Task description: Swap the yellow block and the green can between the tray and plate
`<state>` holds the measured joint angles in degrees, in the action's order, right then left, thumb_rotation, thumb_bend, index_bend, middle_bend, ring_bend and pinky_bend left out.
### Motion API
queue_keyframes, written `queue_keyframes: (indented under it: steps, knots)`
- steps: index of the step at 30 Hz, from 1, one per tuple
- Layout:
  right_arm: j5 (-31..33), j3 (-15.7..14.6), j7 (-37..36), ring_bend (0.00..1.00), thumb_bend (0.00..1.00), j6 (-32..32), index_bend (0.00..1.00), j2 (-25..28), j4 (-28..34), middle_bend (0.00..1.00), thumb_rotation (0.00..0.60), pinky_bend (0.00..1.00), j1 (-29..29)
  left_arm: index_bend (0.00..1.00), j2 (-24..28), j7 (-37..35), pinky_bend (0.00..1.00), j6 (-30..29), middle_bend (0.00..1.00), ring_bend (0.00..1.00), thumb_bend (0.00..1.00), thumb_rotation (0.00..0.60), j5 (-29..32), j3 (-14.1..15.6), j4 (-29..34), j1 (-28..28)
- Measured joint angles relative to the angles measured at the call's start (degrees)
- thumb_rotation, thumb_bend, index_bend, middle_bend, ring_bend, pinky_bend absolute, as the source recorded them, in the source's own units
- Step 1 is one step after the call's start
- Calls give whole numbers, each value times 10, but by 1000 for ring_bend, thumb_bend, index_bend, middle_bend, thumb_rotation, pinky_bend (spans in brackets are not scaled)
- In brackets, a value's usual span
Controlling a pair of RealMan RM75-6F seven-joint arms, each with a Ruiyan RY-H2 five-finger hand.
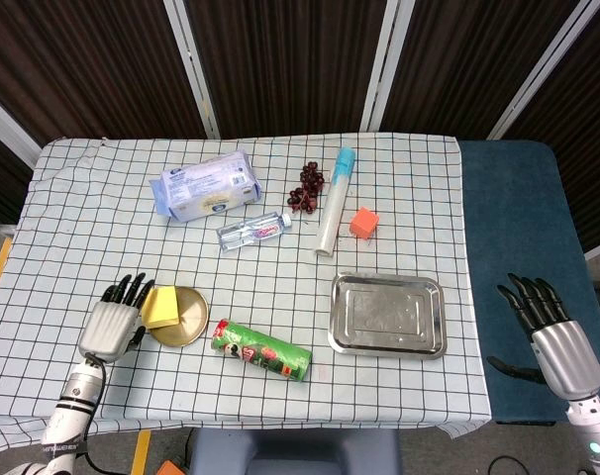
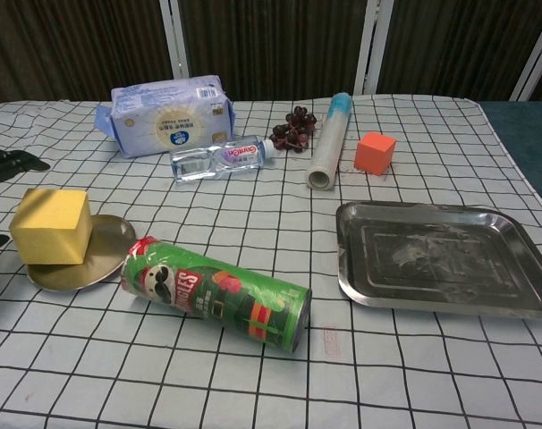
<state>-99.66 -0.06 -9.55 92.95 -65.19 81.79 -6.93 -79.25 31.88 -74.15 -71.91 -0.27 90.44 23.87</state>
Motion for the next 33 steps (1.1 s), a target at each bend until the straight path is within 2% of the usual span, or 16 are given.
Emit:
queue_keyframes:
  steps: [2, 7, 12, 16, 19, 26, 33]
  knots:
    - [2, 1, 1, 0, 19, -4, 156, -2, 0, 0, 600, 0, -2, 0, 10, -8, 189, -17, 0, 0, 385, 600, -9, 1, 5, -9]
    - [6, 4, 10, 0, 20, -32, 128, -3, 20, 0, 600, 0, -17, 0, 43, -55, 178, -103, 0, 0, 382, 600, -58, 14, 6, -57]
    - [1, 6, 26, 0, 19, -86, 116, 3, 69, 0, 600, 31, -49, 0, 61, -140, 164, -182, 7, 0, 384, 600, -97, 32, -34, -123]
    - [3, 11, 42, 3, 17, -148, 115, 8, 121, 0, 600, 51, -86, 0, 66, -155, 161, -181, 11, 0, 383, 600, -111, 39, -72, -140]
    - [19, 23, 71, 22, 18, -205, 114, 6, 161, 12, 600, 51, -120, 0, 69, -152, 160, -175, 13, 0, 386, 600, -112, 35, -69, -144]
    - [127, 67, 174, 67, 18, -333, 125, -37, 225, 51, 600, 81, -203, 2, 76, -144, 158, -170, 34, 0, 388, 600, -115, 24, -58, -154]
    - [270, 108, 300, 113, 18, -414, 163, -142, 240, 100, 600, 93, -293, 18, 75, -140, 158, -155, 60, 10, 389, 600, -122, 19, -59, -156]
